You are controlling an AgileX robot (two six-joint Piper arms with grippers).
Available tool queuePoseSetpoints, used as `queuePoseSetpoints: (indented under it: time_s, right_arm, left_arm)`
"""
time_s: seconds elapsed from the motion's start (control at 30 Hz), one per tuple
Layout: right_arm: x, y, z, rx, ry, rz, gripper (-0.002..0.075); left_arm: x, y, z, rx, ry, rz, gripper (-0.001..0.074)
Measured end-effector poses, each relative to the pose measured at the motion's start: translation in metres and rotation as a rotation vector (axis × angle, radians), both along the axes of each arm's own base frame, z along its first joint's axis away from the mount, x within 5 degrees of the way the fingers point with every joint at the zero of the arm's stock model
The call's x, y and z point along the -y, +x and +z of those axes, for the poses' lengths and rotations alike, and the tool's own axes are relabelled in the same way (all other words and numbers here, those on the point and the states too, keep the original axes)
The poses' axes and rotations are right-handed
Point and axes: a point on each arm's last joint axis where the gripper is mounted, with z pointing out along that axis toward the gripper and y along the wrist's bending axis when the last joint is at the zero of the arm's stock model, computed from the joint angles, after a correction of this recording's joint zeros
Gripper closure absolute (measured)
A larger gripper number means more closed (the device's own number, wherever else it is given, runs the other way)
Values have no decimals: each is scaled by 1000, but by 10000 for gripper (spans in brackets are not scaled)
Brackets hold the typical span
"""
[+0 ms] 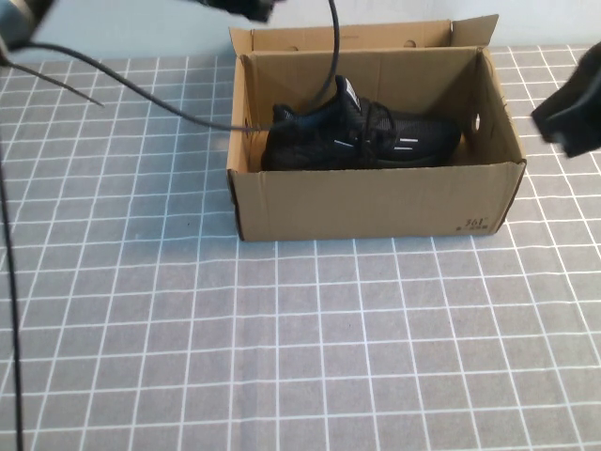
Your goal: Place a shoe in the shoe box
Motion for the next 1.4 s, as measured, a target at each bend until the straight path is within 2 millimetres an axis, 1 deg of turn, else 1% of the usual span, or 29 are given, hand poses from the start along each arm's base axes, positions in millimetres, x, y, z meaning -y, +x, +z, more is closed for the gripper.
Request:
queuePoseSetpoints:
  time_s: [0.1,0.2,0.33,0.43,0.53,0.57,0.67,0.77,0.83,0.87,0.97,1.03,1.07,1.13,1.17,1.23,1.3,1.4]
  right_arm:
    - [10,-16,12,40,37,-11,742]
    - [23,-37,26,89,89,-28,742]
    - [41,-66,42,158,148,-38,742]
    - [57,-90,51,207,197,-49,742]
    - [74,-117,49,245,226,-50,742]
    - [79,-126,44,250,232,-51,742]
    - [95,-151,27,261,240,-52,745]
    - [108,-172,5,256,256,-64,744]
    - [118,-187,-10,261,273,-72,744]
    - [121,-193,-19,259,279,-77,744]
    - [130,-207,-46,259,286,-81,744]
    - [135,-214,-62,297,314,-81,744]
    - [136,-216,-68,320,334,-80,744]
    - [138,-221,-81,390,399,-74,744]
    - [140,-224,-86,426,434,-71,744]
    - [140,-226,-97,506,512,-66,744]
    - [137,-221,-108,569,578,-66,744]
    - [128,-206,-123,623,640,-77,744]
  left_arm:
    - [-5,-22,28,-5,-1,-6,734]
    - [-10,-45,56,-9,-14,-10,735]
    - [-23,-79,92,-44,-18,61,736]
    - [-35,-105,112,-42,-1,129,736]
    - [-47,-132,123,-26,15,188,736]
    - [-51,-144,128,-9,12,204,736]
    - [-63,-176,129,23,5,251,736]
    - [-75,-213,121,58,-24,295,736]
    - [-85,-242,111,91,-57,328,736]
    - [-88,-251,102,98,-66,344,736]
    - [-102,-291,80,153,-109,386,736]
    - [-109,-313,58,172,-126,411,736]
    - [-112,-321,49,177,-133,420,736]
    - [-118,-339,26,192,-152,443,735]
    - [-120,-345,12,188,-154,453,735]
    - [-126,-360,-9,216,-184,479,736]
    - [-132,-373,-25,253,-234,511,736]
    - [-138,-384,-52,286,-314,561,736]
